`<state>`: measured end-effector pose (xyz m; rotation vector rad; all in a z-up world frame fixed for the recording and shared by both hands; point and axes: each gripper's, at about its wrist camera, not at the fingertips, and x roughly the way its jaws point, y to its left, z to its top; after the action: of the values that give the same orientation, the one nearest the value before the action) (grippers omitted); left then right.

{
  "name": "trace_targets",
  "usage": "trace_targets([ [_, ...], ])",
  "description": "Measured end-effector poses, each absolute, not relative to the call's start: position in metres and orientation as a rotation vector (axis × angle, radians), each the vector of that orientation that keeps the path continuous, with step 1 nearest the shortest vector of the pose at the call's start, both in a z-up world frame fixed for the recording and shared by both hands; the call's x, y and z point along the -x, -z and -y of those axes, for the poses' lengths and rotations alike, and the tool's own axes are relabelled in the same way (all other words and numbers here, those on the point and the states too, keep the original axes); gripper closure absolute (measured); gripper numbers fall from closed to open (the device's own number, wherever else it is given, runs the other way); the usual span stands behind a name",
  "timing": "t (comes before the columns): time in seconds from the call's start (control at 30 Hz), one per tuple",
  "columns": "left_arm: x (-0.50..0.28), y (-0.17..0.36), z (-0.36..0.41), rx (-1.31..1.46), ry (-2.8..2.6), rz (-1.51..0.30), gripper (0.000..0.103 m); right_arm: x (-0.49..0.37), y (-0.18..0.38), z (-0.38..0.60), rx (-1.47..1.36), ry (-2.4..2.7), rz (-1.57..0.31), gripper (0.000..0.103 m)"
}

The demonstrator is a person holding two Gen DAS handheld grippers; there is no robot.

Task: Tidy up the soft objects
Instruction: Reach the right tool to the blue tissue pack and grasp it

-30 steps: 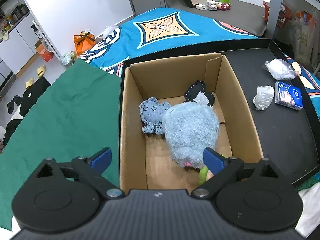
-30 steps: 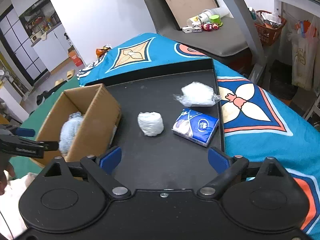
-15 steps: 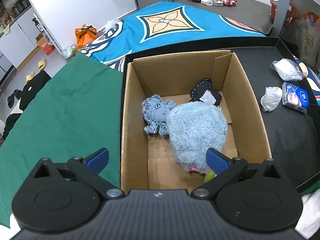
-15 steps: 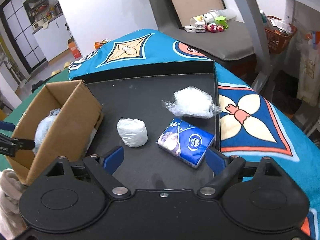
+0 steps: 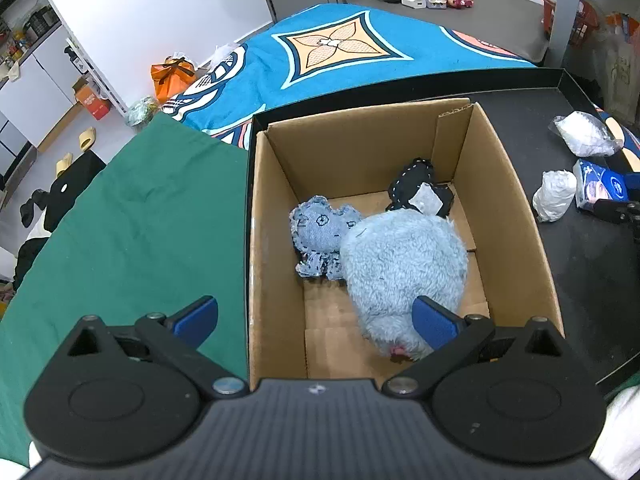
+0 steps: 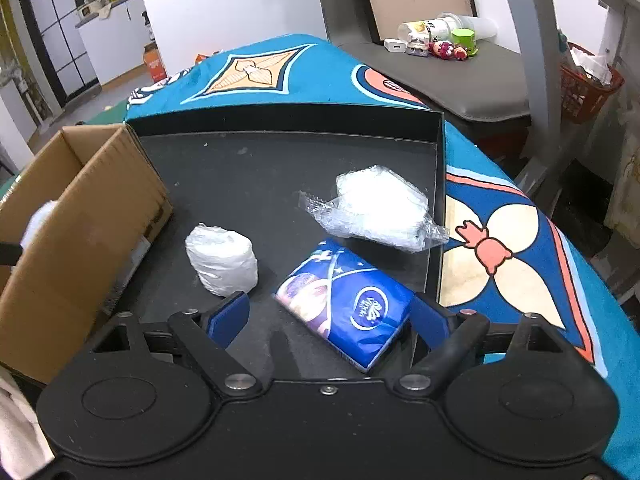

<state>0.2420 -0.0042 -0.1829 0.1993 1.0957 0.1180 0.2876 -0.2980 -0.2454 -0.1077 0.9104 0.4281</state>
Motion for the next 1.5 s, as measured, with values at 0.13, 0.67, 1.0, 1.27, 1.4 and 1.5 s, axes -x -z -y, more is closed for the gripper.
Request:
trace_targets([
  [0.13,-0.243,0.182,0.004,-0.212,-0.125,-1.09,0.0,-0.292,0.248,0.294,0.119,-0.424,-0.911,0.017],
  [0.67,-0.236,0.177,0.003,-0.215,-0.121,-1.071,0.0,-0.271,0.254,0.285,0.229,-0.435,-0.95,0.063],
  [1.0,-0.23,0.172,-0.004,-0.187,-0.11,-1.052,0.0,-0.263,0.24,0.284,0.183,-0.439,-0.967,0.086],
  [1.27,-0.228,0.173,-0.008,-0.181,-0.105,-1.043,0.0,-0.264,0.237,0.285,0.13,-0.399,-0.959,0.046],
  [1.4,-0.229,0.174,-0.011,-0.178,-0.111,-1.047,0.0,-0.274,0.24,0.285,0.086,-0.385,-0.977,0.044],
  [1.5,-0.231,0.176,-0.013,-0.172,-0.116,-1.05,0.0,-0.281,0.243,0.282,0.075,-0.394,-0.976,0.042],
])
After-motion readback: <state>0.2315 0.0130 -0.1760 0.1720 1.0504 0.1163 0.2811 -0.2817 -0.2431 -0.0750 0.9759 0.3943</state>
